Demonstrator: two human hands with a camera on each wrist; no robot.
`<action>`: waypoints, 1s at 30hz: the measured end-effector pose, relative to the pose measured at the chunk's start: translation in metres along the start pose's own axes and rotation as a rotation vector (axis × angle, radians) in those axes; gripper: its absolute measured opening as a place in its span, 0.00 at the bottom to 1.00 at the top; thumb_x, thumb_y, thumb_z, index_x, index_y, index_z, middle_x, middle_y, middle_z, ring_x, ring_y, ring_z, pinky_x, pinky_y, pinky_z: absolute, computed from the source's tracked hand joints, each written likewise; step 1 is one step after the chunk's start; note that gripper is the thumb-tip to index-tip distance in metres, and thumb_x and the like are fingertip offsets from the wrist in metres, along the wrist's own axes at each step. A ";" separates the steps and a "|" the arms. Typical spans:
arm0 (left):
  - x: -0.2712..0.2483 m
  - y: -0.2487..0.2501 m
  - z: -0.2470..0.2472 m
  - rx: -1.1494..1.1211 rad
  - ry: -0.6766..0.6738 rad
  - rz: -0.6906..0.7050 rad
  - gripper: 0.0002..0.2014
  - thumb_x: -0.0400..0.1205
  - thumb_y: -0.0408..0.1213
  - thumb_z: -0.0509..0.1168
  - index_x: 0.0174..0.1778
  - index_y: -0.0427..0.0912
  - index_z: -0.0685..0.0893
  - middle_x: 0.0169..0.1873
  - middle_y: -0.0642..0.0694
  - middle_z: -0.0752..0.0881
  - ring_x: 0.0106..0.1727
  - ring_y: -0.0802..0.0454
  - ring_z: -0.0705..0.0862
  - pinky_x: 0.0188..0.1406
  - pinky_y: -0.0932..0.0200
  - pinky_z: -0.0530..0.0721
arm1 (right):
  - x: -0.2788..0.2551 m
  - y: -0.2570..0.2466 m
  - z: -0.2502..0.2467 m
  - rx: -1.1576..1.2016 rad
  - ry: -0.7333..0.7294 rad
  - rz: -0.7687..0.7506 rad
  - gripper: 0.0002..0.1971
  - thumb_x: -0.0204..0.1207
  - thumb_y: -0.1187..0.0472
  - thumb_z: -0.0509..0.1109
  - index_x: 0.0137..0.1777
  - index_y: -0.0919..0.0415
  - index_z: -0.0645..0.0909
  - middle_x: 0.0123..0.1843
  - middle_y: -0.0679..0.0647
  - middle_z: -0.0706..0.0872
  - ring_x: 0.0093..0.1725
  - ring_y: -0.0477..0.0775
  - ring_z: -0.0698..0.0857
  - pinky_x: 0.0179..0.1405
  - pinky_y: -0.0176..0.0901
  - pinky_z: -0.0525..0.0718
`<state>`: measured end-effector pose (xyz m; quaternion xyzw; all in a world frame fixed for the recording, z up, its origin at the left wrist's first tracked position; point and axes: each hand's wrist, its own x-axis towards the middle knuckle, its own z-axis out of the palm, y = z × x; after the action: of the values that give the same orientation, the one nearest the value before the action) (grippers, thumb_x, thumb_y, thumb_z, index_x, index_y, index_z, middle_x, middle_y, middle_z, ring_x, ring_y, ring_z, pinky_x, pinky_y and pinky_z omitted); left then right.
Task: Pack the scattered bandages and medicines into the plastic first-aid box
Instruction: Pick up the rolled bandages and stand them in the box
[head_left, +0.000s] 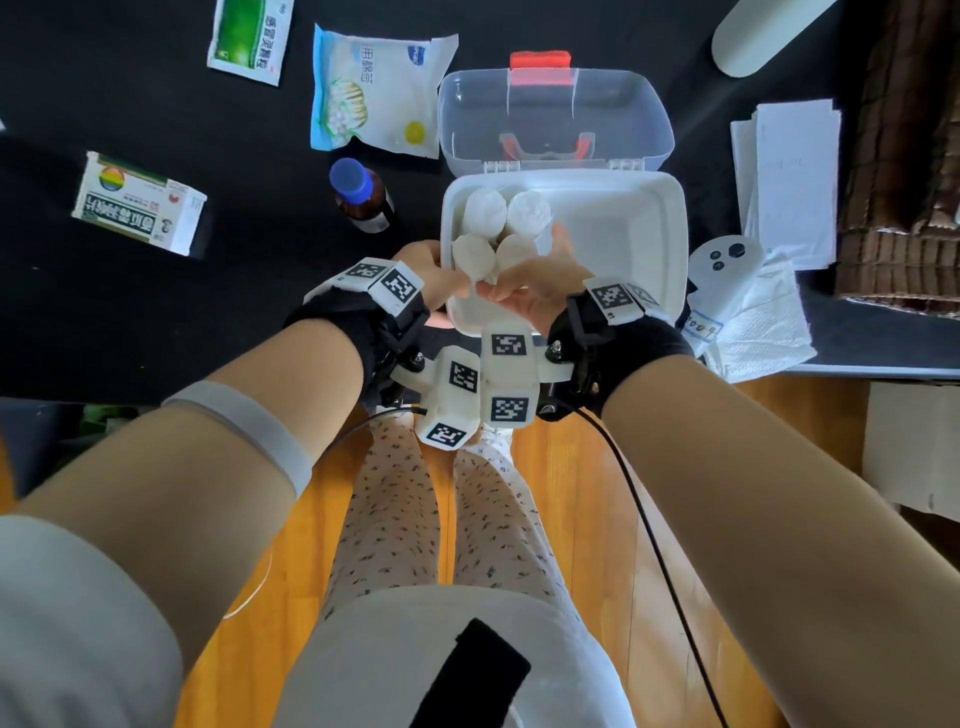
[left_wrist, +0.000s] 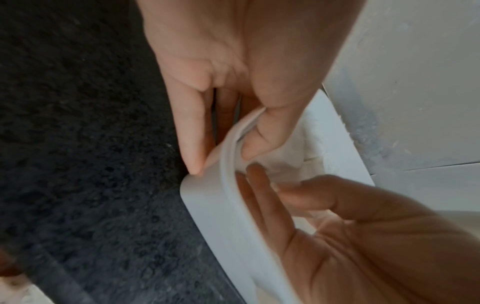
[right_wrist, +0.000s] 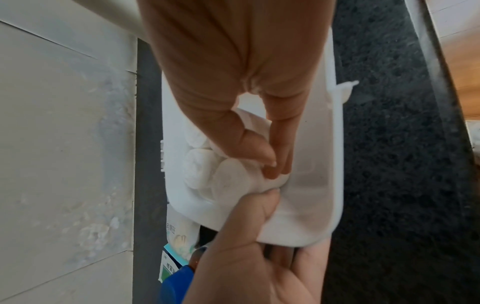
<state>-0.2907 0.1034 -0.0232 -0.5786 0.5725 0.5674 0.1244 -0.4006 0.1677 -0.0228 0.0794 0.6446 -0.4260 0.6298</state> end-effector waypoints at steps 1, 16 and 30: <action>0.000 -0.001 0.000 -0.004 -0.003 0.006 0.19 0.77 0.30 0.65 0.65 0.38 0.80 0.52 0.42 0.84 0.51 0.47 0.81 0.32 0.69 0.74 | 0.000 0.000 0.000 0.001 0.004 -0.001 0.56 0.63 0.92 0.57 0.82 0.45 0.41 0.82 0.63 0.56 0.61 0.67 0.79 0.59 0.58 0.84; -0.028 0.004 -0.058 -0.250 -0.255 -0.081 0.25 0.83 0.28 0.59 0.77 0.41 0.67 0.70 0.43 0.78 0.76 0.43 0.73 0.62 0.50 0.78 | -0.045 -0.041 0.004 -0.435 0.234 -0.095 0.28 0.72 0.74 0.63 0.72 0.59 0.63 0.54 0.62 0.76 0.42 0.53 0.78 0.31 0.41 0.79; -0.003 -0.118 -0.244 -0.448 0.082 -0.112 0.09 0.82 0.29 0.61 0.45 0.49 0.79 0.41 0.49 0.81 0.37 0.58 0.79 0.38 0.64 0.76 | 0.000 -0.007 0.236 -0.723 -0.086 -0.259 0.09 0.73 0.71 0.67 0.49 0.57 0.77 0.32 0.50 0.77 0.31 0.47 0.78 0.30 0.38 0.81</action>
<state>-0.0697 -0.0518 -0.0013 -0.6452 0.4041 0.6484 0.0006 -0.2293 0.0107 0.0173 -0.2479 0.7309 -0.2502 0.5846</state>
